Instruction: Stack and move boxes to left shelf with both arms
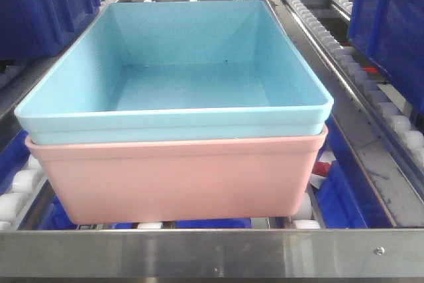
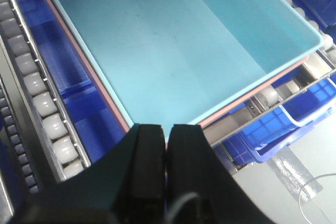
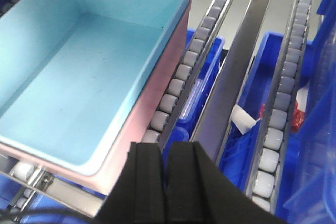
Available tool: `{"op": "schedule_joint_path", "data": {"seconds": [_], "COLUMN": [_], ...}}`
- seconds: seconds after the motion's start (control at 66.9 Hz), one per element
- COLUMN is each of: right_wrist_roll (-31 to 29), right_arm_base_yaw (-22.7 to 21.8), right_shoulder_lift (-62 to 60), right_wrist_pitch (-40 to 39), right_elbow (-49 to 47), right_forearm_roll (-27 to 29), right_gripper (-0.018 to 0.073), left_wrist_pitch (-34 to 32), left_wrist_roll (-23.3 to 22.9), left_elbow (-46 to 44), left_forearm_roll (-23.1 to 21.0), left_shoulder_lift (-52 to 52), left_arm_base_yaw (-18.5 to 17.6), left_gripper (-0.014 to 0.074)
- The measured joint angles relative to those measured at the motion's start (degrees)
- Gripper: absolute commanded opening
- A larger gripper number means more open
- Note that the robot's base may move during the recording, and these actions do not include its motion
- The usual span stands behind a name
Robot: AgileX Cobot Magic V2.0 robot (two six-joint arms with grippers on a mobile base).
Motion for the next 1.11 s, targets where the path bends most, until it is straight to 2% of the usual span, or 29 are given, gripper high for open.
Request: {"op": "schedule_joint_path", "data": {"seconds": [0.134,0.254,0.359,0.852,0.926,0.986,1.106], "right_wrist_roll": [0.00,0.00,0.00,0.00,0.00,0.00,0.00], "right_arm_base_yaw": [0.00,0.00,0.00,0.00,0.00,0.00,0.00], "right_shoulder_lift": [-5.53,-6.56,-6.60,-6.69,-6.69,-6.69,-6.69], "right_wrist_pitch": [-0.15,-0.23,-0.23,-0.36,-0.36,-0.36,-0.36], "right_elbow": [3.95,4.49,4.49,4.49,4.49,4.49,4.49], "right_forearm_roll": [-0.22,-0.39,-0.48,-0.48,-0.48,-0.48,-0.48], "right_gripper": [0.0055,0.0055,0.0055,0.0055,0.0055,0.0055,0.0055], "left_wrist_pitch": [1.22,4.69,6.40,6.88,6.56,5.99,3.33], "left_wrist_roll": [0.00,0.00,0.00,0.00,0.18,3.28,16.96], "left_elbow": [0.11,0.13,0.13,0.23,0.23,0.23,0.23], "left_forearm_roll": [-1.25,-4.40,-5.00,-5.23,-6.91,-11.48,-21.67], "left_shoulder_lift": [-0.03,-0.03,-0.03,-0.03,-0.03,-0.03,-0.12], "left_arm_base_yaw": [-0.11,-0.11,-0.11,-0.11,-0.11,-0.11,0.03], "left_gripper": [-0.0001,-0.0001,-0.0001,-0.0001,-0.0001,-0.0001,-0.0001]}}
